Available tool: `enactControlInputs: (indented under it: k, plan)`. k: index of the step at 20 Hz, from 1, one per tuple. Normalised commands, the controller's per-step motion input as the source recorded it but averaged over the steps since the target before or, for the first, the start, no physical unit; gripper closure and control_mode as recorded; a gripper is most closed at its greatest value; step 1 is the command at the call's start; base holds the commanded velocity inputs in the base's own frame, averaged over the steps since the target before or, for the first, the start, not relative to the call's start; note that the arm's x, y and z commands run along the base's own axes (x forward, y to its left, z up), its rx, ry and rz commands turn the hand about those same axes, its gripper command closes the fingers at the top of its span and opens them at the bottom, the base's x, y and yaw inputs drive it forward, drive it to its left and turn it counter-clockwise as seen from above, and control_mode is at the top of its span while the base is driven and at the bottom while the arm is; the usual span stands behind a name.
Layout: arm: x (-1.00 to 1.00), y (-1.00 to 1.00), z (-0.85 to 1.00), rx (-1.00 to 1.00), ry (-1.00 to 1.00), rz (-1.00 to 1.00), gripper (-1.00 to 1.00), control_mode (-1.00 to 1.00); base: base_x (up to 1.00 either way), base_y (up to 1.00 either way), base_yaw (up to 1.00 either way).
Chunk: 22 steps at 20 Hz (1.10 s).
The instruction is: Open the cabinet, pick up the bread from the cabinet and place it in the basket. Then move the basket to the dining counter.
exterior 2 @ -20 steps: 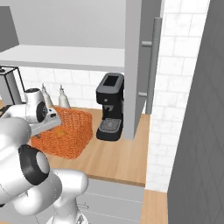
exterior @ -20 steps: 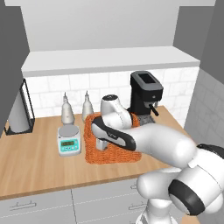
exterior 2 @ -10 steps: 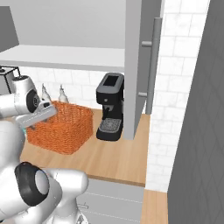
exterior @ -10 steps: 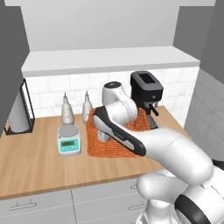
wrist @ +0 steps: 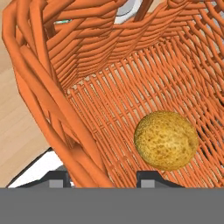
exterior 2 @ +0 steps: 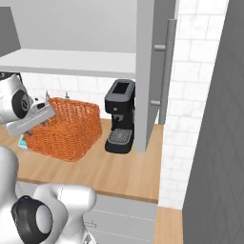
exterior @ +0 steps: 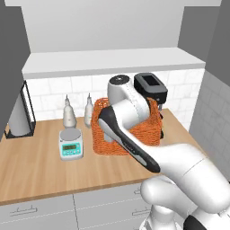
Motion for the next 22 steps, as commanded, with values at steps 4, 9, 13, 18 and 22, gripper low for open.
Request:
enactControlInputs:
  k: [4,9,13,18,22]
  plan:
    - [-0.34,-0.22,0.39,0.0,-0.11,0.0,1.0,-1.0,0.0,0.0,0.0]
    - [-0.29,-0.56,0.29,0.09,-0.03,0.0,1.0,-1.0,0.0,0.0,0.0]
    - [-0.19,-0.6,0.15,0.0,-0.02,0.0,1.0,-1.0,0.0,0.0,0.0]
    - [-0.01,-0.51,0.01,-0.04,0.0,0.0,1.0,-1.0,0.0,0.0,0.0]
    - [0.0,-0.59,0.0,0.0,-0.01,0.0,1.0,-1.0,0.0,0.0,0.0]
